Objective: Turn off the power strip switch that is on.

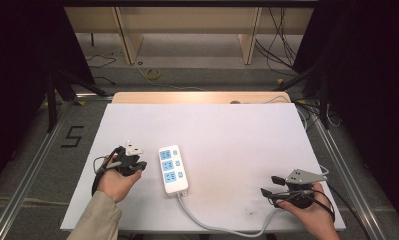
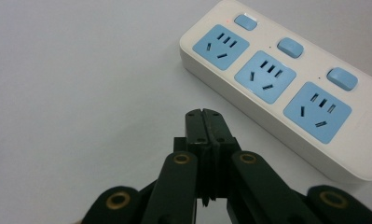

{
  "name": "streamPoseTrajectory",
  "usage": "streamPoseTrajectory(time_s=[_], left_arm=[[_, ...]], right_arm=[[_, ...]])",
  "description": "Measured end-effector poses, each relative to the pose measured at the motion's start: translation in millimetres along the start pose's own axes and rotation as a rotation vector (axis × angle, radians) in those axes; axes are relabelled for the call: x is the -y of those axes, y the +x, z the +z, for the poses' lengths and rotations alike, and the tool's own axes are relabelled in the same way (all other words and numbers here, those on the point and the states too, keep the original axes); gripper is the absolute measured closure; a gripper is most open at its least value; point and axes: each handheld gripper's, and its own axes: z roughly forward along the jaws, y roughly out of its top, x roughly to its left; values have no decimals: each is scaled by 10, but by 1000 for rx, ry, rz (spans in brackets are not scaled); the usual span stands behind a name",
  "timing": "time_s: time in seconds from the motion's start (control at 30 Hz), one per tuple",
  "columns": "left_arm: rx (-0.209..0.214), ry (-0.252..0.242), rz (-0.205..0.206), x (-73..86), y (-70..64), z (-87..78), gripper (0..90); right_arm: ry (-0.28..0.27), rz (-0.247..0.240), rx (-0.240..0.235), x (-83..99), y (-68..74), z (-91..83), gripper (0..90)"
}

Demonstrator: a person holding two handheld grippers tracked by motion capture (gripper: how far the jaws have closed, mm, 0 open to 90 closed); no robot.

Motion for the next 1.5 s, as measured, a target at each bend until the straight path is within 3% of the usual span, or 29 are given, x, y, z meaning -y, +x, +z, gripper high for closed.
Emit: streamPoseTrajectory(time_s=[1.5], left_arm=[[18, 13, 10, -272, -51, 143, 899]], right_arm=[[-3, 4, -1, -3, 2, -5, 378]])
